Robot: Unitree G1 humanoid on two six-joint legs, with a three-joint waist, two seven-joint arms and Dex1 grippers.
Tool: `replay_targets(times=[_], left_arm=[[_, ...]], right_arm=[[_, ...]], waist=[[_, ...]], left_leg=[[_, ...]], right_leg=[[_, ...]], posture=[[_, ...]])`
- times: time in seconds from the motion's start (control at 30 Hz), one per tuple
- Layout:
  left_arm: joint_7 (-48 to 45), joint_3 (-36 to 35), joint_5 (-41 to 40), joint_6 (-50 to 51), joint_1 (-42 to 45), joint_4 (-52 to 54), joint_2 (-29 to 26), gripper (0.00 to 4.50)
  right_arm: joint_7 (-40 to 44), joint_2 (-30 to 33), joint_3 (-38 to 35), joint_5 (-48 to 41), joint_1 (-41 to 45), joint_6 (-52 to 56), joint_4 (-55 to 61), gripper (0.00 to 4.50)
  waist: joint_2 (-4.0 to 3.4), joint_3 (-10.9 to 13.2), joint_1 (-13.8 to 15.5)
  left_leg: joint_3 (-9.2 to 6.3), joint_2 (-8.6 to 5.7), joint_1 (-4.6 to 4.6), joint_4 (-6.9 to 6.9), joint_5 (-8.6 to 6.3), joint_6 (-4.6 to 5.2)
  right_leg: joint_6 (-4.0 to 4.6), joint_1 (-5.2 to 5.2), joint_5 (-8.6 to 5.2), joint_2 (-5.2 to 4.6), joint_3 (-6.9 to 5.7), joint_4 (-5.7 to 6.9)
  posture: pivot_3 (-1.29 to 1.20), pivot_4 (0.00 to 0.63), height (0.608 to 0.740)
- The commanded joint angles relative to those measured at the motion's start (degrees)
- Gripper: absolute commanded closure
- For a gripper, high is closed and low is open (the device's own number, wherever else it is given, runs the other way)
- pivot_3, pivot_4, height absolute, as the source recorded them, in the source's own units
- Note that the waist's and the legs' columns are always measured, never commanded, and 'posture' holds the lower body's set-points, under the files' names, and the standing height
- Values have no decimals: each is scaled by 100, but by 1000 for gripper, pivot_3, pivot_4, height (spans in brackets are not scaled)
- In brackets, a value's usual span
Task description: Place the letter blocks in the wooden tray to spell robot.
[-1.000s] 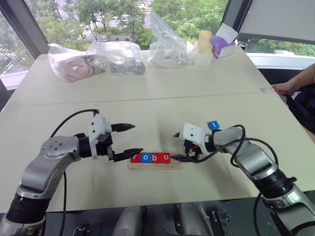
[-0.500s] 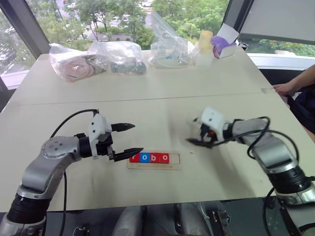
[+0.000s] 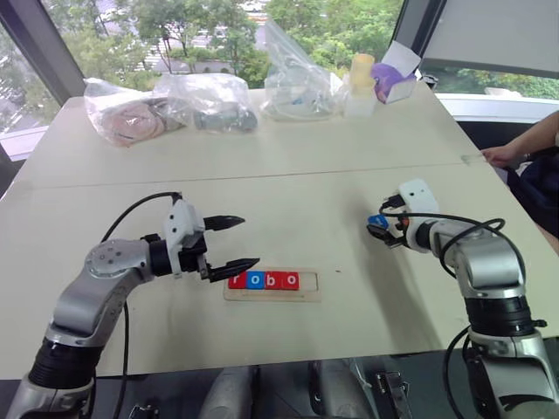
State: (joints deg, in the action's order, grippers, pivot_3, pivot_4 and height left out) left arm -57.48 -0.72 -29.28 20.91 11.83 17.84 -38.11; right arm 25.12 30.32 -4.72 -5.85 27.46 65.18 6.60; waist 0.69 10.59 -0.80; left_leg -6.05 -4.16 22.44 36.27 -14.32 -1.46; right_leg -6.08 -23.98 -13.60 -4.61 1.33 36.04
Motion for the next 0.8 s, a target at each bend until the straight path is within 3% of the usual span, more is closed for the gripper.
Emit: replay_targets(times=[0.03,0.07,0.2,0.23,0.47,0.7,0.8], left_arm=[[-33,-28,5,-107,82,37,13,0],[-30,-34,4,-106,75,40,13,0],[-45,-47,-11,-95,13,85,-12,0],[-99,-57,-30,-89,-33,105,-53,0],[-378,-63,-27,-151,-141,26,-175,0],[-410,87,45,-219,19,-159,7,0],[-465,148,100,-293,126,-277,47,0]], right_arm=[[-252,-161,29,-8,-11,145,71,607],[-270,-198,42,-32,-19,191,132,911],[-408,-354,117,-53,-114,480,507,3044],[-476,-401,113,-54,-139,614,641,3370],[-1135,-1156,-387,-72,-710,2654,2724,3353],[-1486,-1829,-794,-783,-1903,2732,4291,3353],[-1699,-1831,-883,-1135,-2091,2732,4477,3353]], waist=[[0,-1,-1],[0,-1,-1],[0,-1,2],[0,-1,2],[-1,-2,29],[-4,-4,25],[-4,-4,-11]], left_leg=[[0,0,-2,1,0,0],[0,0,-4,2,0,0],[-1,0,-5,4,1,0],[-1,0,-5,4,1,0],[-9,1,8,-12,1,0],[-9,-1,6,-6,0,-1],[-11,2,5,-7,0,-1]], right_leg=[[1,2,1,1,0,0],[2,5,1,1,0,0],[2,8,1,3,-1,0],[2,7,1,2,-1,0],[3,-15,1,1,-2,5],[2,-7,0,-1,-7,0],[2,-7,0,3,-7,2]], posture=[[0,150,740],[0,150,740],[0,150,740],[0,150,740],[0,150,740],[0,150,740],[0,150,740]])
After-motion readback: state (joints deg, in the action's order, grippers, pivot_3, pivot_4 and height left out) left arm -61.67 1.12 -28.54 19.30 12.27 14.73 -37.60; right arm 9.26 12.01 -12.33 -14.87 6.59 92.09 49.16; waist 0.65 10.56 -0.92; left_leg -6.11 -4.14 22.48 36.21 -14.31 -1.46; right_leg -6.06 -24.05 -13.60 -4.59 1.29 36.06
